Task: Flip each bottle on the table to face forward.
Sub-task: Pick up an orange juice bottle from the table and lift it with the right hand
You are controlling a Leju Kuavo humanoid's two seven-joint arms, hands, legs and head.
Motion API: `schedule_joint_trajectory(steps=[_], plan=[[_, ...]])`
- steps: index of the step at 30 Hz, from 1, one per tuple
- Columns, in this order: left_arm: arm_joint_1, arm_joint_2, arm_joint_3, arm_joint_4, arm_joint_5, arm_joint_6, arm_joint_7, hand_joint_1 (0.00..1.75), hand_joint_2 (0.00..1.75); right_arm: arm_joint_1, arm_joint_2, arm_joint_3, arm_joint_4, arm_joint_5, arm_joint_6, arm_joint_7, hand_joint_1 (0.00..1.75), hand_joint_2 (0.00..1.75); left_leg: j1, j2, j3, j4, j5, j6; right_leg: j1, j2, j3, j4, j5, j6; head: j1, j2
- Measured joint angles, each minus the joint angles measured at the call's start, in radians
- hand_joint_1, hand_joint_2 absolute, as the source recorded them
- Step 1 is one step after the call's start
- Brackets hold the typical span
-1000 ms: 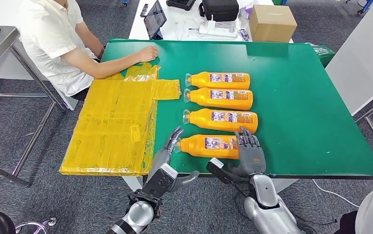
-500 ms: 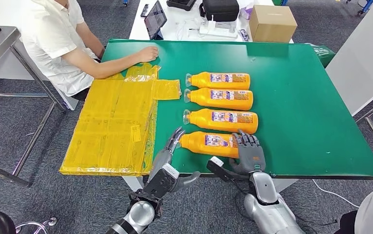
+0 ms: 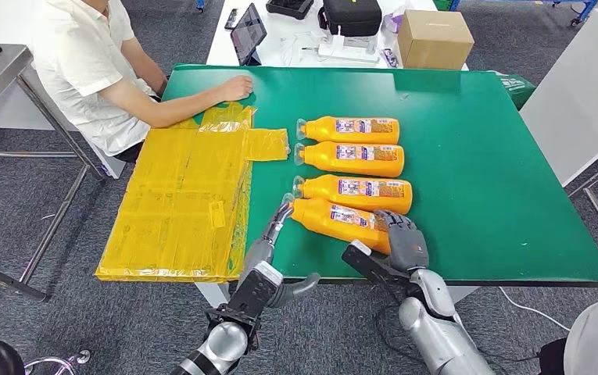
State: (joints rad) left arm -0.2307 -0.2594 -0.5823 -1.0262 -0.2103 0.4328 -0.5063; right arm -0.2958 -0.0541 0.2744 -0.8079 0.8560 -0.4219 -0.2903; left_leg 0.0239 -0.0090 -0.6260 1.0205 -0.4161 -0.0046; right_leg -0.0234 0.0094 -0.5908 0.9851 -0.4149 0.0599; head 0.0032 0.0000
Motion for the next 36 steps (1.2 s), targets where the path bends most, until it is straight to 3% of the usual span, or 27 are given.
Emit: schedule_joint_trajectory(steps=[4,9,15,17,22,24,36], plan=[[0.005,-0.006,0.027,-0.001,0.180,0.045,-0.034,0.00,1.75,0.064,0.030,-0.024,-0.071,-0.184,0.020,-0.114,1.60,1.75,0.001,0.000,0.000,0.000,0.000,0.000,0.001,0.000,0.000,0.000,0.000,0.000,0.000,0.000],[0.026,-0.011,0.062,-0.018,0.428,0.063,-0.050,0.00,1.75,0.164,0.069,-0.028,-0.203,-0.305,-0.032,-0.173,1.41,1.75,0.001,0.000,-0.003,0.000,0.000,0.000,0.001,0.000,-0.002,0.001,0.000,0.000,0.000,0.000],[0.072,-0.002,0.065,-0.068,0.578,0.060,-0.052,0.00,1.75,0.241,0.100,-0.022,-0.340,-0.389,-0.106,-0.214,1.28,1.75,0.000,-0.001,-0.008,0.000,0.000,0.000,0.000,0.000,-0.006,0.001,0.000,0.000,0.000,0.000],[0.087,0.005,0.055,-0.085,0.619,0.017,-0.024,0.00,1.75,0.251,0.109,-0.020,-0.374,-0.415,-0.117,-0.227,1.25,1.75,0.000,-0.001,-0.008,0.000,0.000,0.000,0.000,0.000,-0.006,0.001,0.000,0.000,0.000,0.000],[0.117,0.034,0.005,-0.148,0.737,-0.221,0.067,0.00,1.75,0.247,0.127,0.017,-0.403,-0.447,-0.090,-0.256,1.29,1.75,0.000,-0.001,-0.009,0.000,0.000,0.000,0.000,0.000,-0.007,0.001,0.000,0.000,0.000,0.000],[0.121,0.046,-0.014,-0.172,0.747,-0.277,0.082,0.00,1.75,0.238,0.135,0.040,-0.399,-0.448,-0.078,-0.276,1.28,1.75,0.000,-0.001,-0.009,0.000,0.000,0.000,0.000,0.000,-0.007,0.001,0.000,0.000,0.000,0.000],[0.120,0.069,-0.032,-0.226,0.768,-0.326,0.082,0.00,1.75,0.193,0.181,0.179,-0.344,-0.449,-0.047,-0.327,1.27,1.75,0.000,-0.001,-0.009,0.000,0.000,0.000,0.000,0.000,-0.007,0.001,0.000,0.000,0.000,0.000]])
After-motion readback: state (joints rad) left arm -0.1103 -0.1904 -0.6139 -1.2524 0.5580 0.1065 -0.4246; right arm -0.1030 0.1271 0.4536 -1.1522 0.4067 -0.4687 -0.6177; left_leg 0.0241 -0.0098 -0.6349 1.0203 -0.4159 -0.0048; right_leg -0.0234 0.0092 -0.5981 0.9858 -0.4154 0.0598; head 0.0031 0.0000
